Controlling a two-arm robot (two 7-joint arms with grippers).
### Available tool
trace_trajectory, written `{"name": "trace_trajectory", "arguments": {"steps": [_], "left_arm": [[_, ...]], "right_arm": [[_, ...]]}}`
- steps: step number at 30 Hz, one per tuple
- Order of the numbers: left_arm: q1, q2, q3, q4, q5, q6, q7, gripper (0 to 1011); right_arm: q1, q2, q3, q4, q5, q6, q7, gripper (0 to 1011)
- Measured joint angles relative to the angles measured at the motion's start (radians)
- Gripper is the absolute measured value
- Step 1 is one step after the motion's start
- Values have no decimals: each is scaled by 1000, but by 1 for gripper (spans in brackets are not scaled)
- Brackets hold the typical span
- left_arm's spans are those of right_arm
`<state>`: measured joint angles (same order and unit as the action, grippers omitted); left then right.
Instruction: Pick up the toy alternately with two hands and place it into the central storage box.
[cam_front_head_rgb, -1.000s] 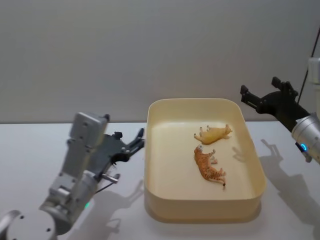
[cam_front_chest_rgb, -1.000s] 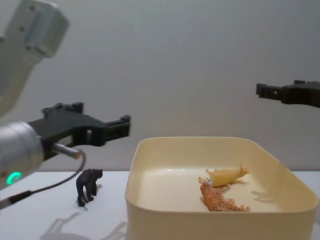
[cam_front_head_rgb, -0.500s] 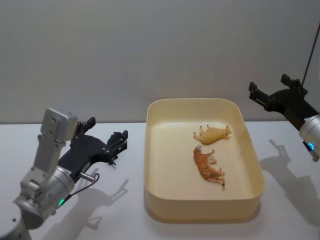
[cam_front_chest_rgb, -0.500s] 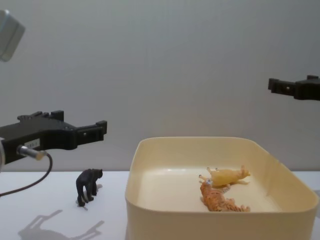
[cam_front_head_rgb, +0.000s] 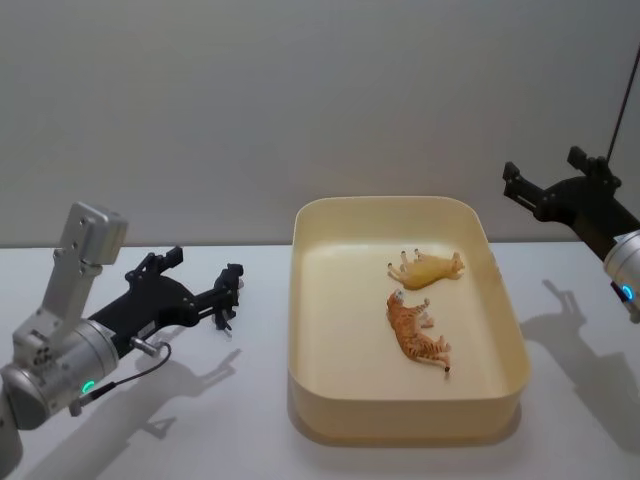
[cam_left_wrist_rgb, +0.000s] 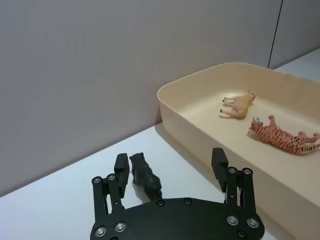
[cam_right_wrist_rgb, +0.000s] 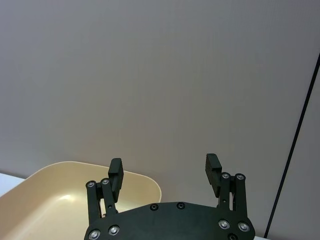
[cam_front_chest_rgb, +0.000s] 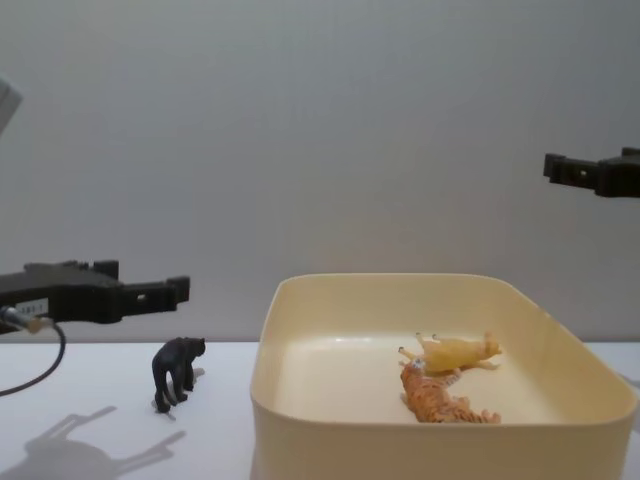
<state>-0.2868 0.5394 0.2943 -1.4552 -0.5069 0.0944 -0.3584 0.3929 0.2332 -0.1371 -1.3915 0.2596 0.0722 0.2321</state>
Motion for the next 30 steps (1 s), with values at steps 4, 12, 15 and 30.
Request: {"name": "trace_trajectory", "arguments": {"steps": [4, 12, 15, 30], "left_arm": [[-31, -3, -6, 53, -1, 20, -47, 1001], [-93, -18, -9, 169, 7, 46, -127, 1001], [-106, -22, -9, 191, 11, 52, -145, 1001], [-179, -38, -7, 305, 42, 71, -257, 1001]], "right_arm": [[0, 0, 0, -1, 0, 0, -1, 1001], [-1, 1, 1, -2, 1, -1, -2, 1001], [-1, 2, 2, -2, 1, -2, -2, 1001], [-2, 2, 2, -3, 1, -2, -2, 1001]]}}
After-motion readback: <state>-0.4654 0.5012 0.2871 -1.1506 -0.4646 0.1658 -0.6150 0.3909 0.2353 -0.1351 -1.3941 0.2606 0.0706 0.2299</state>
